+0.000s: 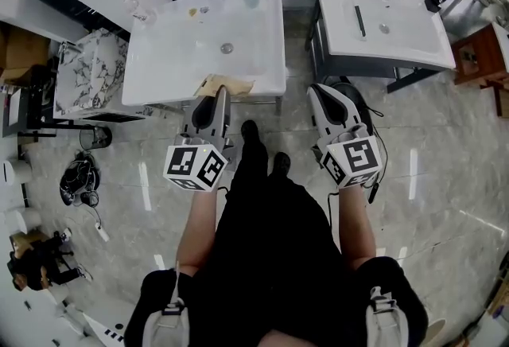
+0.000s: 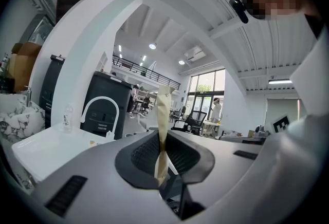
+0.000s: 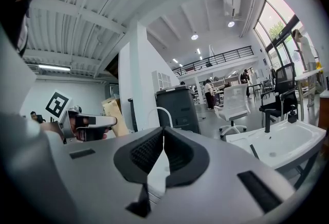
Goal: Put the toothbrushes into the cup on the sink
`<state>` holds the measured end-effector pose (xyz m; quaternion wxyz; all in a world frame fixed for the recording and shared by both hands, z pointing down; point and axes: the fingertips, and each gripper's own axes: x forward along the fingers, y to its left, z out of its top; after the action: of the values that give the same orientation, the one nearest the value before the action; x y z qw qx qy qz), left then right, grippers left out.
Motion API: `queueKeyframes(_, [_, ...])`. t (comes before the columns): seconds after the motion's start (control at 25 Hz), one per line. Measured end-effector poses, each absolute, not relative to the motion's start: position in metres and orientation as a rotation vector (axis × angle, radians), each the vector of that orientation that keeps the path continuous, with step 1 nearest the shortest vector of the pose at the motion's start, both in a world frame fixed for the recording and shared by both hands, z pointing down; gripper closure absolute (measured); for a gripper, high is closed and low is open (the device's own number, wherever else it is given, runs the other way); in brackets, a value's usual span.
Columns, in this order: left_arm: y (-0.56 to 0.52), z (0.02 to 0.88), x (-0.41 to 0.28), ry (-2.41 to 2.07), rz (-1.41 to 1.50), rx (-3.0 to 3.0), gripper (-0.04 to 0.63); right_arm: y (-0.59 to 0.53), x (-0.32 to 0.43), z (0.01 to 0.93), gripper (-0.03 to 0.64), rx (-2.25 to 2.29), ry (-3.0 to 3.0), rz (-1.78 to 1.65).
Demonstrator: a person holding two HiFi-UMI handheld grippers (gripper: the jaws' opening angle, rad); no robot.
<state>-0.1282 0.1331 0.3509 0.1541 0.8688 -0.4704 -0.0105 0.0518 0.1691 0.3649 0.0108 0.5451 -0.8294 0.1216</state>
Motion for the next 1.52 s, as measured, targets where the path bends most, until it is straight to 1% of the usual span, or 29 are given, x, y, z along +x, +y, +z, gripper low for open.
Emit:
queueKeyframes(0.32, [0.1,0.365,-0.133,-1.311,-0.041,2.477,0.551,0.141,0.044,0.378,0.584,1.7,-2.525,0.407])
queueKeyframes(1.04, [-0.043,0.364,-0.152,-1.195,-0.073,2.51,0.551,0.008,0.021,0.37,0.584,1.767,-2.433,0.391])
queueKeyframes(1.52, [-0.098,0.373,-0.154,-1.098,-0.069,2.527,0.551,-0.036,0.014,0.377,0.584,1.871,-2.343,0.419])
